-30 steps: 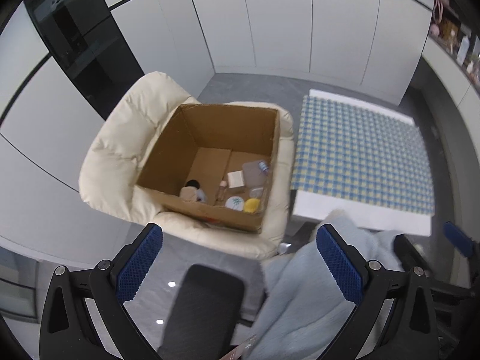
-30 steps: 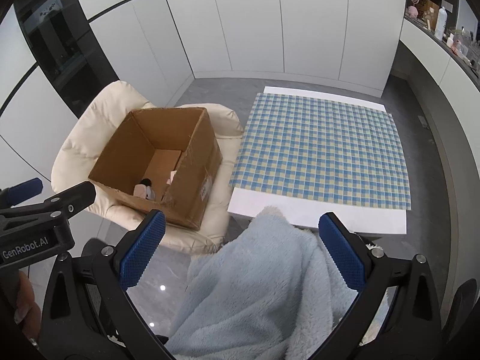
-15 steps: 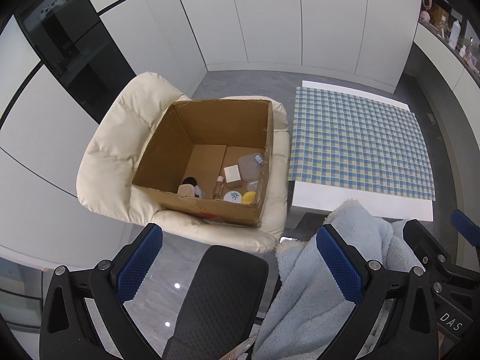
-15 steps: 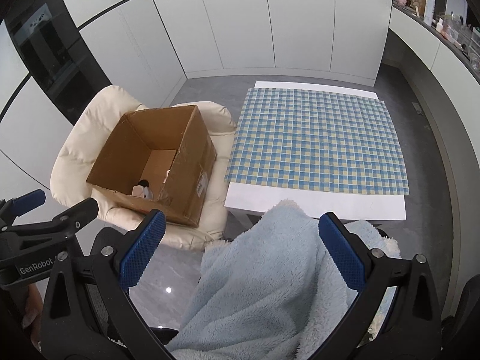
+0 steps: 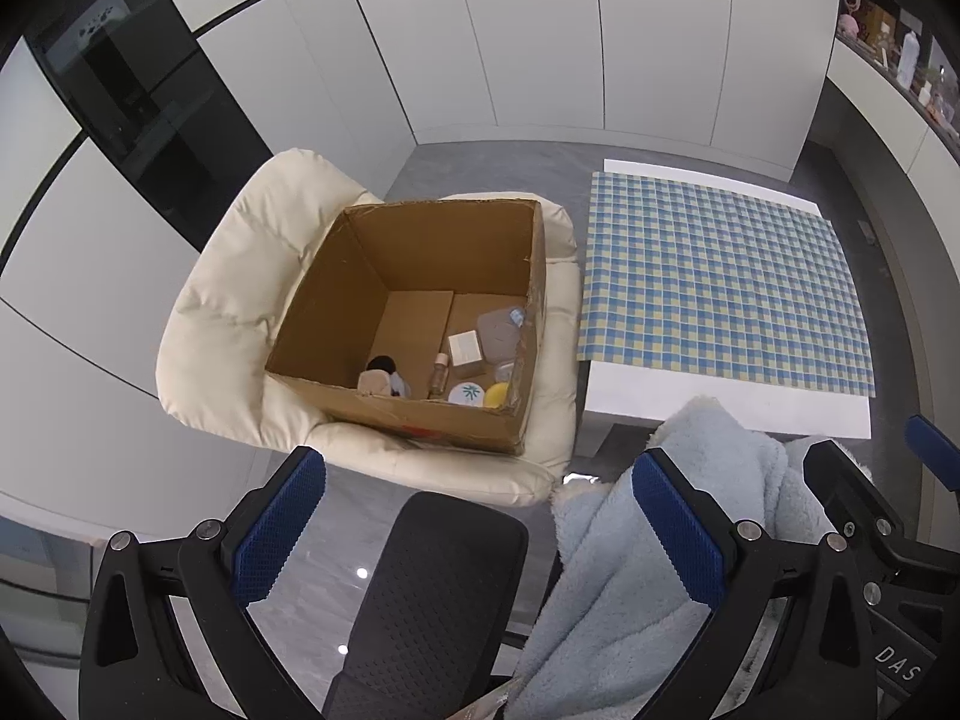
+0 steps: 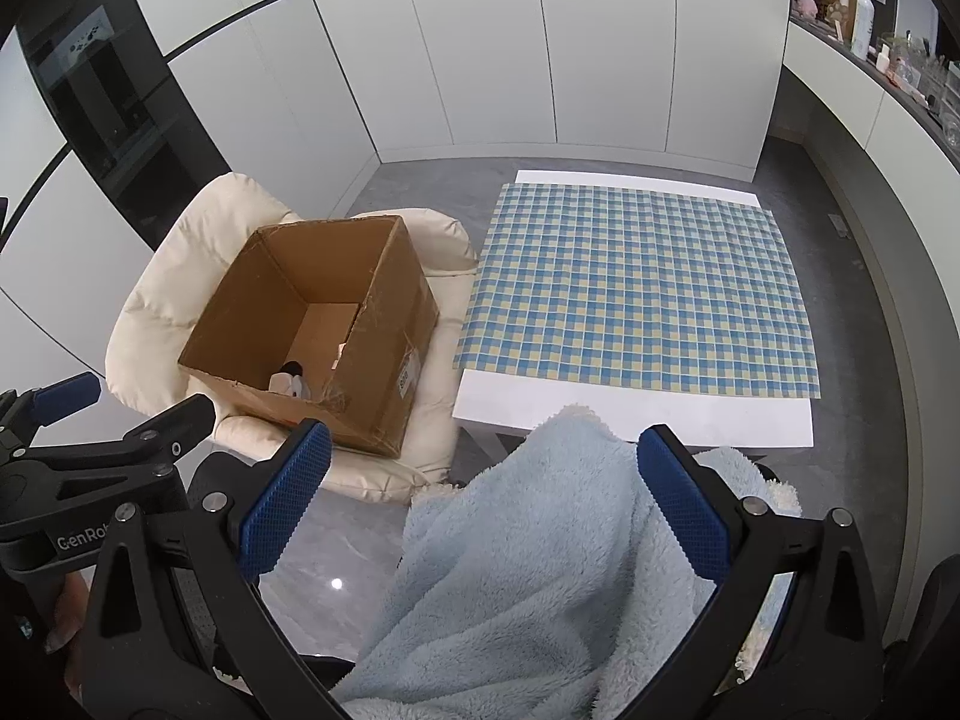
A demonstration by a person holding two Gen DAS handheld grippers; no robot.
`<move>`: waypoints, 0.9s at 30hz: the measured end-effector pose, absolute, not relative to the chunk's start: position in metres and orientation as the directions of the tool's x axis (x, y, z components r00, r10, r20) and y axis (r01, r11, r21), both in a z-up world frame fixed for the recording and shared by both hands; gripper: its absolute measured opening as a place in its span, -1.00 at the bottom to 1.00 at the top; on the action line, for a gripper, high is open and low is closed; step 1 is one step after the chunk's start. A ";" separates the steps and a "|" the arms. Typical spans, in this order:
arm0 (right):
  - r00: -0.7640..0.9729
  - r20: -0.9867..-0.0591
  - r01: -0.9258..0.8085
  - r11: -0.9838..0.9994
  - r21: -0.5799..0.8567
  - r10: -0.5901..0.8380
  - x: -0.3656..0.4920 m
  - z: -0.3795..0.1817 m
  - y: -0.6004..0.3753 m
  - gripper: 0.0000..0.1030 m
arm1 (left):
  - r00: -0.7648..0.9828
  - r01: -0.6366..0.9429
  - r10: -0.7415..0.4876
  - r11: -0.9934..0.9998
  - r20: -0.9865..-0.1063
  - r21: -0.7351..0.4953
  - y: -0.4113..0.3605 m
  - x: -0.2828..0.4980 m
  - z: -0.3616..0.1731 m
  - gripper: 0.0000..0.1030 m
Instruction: Organize objects
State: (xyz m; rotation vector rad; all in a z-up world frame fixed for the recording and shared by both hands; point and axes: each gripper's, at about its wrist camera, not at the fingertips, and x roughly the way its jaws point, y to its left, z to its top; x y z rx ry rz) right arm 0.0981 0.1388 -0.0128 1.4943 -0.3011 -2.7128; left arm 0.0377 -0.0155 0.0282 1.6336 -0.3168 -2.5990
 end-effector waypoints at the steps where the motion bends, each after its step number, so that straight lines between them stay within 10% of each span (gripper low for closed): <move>1: -0.538 -0.834 -0.068 -0.980 0.185 -0.120 0.098 -0.013 0.139 1.00 | -0.435 -0.063 -0.149 -0.979 -0.888 0.195 -0.015 0.037 0.028 0.99; 27: -0.539 -0.834 -0.065 -0.981 0.180 -0.117 0.097 -0.015 0.140 1.00 | -0.429 -0.054 -0.133 -0.983 -0.893 0.173 -0.020 0.034 0.025 0.99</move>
